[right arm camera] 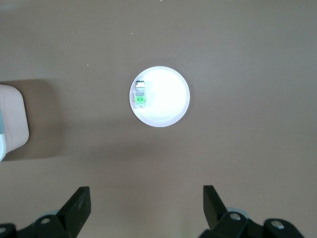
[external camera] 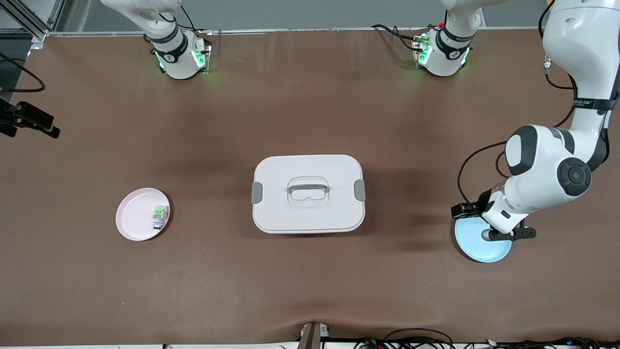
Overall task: Transfer orange switch to right arm and place
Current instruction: 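Lift the orange switch with the left gripper toward the white box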
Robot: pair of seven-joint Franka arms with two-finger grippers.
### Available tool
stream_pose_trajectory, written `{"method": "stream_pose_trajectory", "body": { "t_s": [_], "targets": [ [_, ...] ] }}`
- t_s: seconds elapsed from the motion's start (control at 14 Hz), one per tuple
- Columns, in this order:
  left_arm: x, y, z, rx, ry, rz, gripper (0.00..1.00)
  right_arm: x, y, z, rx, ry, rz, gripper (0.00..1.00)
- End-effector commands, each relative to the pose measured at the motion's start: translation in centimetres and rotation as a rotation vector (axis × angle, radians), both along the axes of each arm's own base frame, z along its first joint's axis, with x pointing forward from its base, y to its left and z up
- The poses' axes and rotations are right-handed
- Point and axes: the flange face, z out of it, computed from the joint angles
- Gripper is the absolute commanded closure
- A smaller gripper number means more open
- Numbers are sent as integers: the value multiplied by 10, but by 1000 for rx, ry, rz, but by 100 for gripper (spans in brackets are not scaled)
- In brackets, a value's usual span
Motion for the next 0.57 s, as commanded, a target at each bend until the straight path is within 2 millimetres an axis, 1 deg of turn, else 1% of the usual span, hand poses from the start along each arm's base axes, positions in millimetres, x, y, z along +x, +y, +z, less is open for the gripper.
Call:
{"method": "stream_pose_trajectory", "body": {
  "t_s": [0.0, 0.21, 0.36, 0.5],
  "targets": [
    [-10, -12, 28, -77, 27, 60, 85, -2, 2, 2, -13, 6, -13, 0],
    [-17, -45, 42, -128, 58, 131, 85, -3, -3, 2, -15, 7, -22, 0],
    [-21, -75, 54, -161, 75, 187, 85, -4, -6, 3, -31, 7, -20, 0],
    [-25, -106, 71, -203, 95, 256, 85, -2, -7, -1, -66, 18, -14, 0]
  ]
}}
